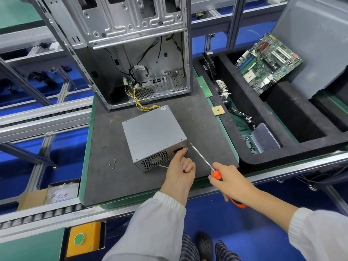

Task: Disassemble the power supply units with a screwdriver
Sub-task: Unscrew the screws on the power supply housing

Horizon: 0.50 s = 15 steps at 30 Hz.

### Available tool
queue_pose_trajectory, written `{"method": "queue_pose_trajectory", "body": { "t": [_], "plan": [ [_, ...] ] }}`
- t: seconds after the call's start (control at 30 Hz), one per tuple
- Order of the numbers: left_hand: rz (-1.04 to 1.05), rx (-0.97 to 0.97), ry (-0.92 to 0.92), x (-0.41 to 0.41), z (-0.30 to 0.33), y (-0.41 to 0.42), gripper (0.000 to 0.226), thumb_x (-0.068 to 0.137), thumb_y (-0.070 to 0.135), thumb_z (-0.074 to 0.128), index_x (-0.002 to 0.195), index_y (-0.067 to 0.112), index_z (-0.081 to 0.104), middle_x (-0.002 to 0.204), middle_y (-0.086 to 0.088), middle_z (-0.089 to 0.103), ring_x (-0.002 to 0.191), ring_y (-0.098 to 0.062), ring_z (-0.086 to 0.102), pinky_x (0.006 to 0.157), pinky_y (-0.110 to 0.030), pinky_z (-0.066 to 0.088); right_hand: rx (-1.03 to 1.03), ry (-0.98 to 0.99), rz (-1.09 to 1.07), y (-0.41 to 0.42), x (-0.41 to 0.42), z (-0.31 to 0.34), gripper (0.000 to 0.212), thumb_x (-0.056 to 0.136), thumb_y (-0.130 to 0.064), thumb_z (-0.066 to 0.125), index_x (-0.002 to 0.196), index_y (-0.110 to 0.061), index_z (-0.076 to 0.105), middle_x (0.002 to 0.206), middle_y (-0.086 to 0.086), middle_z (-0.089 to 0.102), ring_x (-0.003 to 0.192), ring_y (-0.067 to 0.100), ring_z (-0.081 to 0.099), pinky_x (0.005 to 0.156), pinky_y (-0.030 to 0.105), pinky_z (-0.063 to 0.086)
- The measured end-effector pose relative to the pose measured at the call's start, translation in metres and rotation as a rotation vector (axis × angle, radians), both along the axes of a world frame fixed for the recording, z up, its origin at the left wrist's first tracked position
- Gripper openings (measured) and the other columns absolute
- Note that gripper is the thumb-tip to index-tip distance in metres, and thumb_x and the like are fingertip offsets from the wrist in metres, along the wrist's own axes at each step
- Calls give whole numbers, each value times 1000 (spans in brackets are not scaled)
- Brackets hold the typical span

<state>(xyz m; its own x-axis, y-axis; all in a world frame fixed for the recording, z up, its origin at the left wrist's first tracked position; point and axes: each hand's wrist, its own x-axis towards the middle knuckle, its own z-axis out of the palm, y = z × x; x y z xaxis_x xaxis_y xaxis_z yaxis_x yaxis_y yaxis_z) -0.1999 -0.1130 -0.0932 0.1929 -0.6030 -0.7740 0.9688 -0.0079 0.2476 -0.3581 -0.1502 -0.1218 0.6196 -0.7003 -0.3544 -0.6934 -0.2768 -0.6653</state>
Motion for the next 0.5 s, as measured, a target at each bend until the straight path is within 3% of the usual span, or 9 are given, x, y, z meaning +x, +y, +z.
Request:
{"method": "queue_pose_trajectory", "body": {
  "t": [0.13, 0.27, 0.5],
  "plan": [
    [16, -15, 20, -1, -3, -1, 30, 95, 5, 54, 67, 15, 45, 39, 5, 23, 28, -7, 20, 28, -17, 20, -13, 24, 33, 0, 0, -1, 21, 94, -31, 48, 82, -16, 42, 56, 3, 55, 34, 18, 56, 54, 40, 55],
    [22, -25, 21, -6, -4, -2, 21, 94, 8, 54, 73, 12, 50, 40, 5, 21, 30, -7, 19, 29, -18, 20, -22, 45, 57, 1, 0, -2, 20, 94, -31, 47, 81, -17, 41, 59, 5, 57, 35, 19, 57, 51, 38, 53],
    [28, -53, 52, -6, -9, -3, 27, 92, 10, 54, 66, 14, 47, 41, 5, 19, 31, -7, 19, 30, -17, 20, -32, 60, 99, 1, 0, -2, 21, 94, -30, 47, 78, -18, 39, 58, 5, 53, 32, 18, 55, 48, 37, 51]
  ]
}}
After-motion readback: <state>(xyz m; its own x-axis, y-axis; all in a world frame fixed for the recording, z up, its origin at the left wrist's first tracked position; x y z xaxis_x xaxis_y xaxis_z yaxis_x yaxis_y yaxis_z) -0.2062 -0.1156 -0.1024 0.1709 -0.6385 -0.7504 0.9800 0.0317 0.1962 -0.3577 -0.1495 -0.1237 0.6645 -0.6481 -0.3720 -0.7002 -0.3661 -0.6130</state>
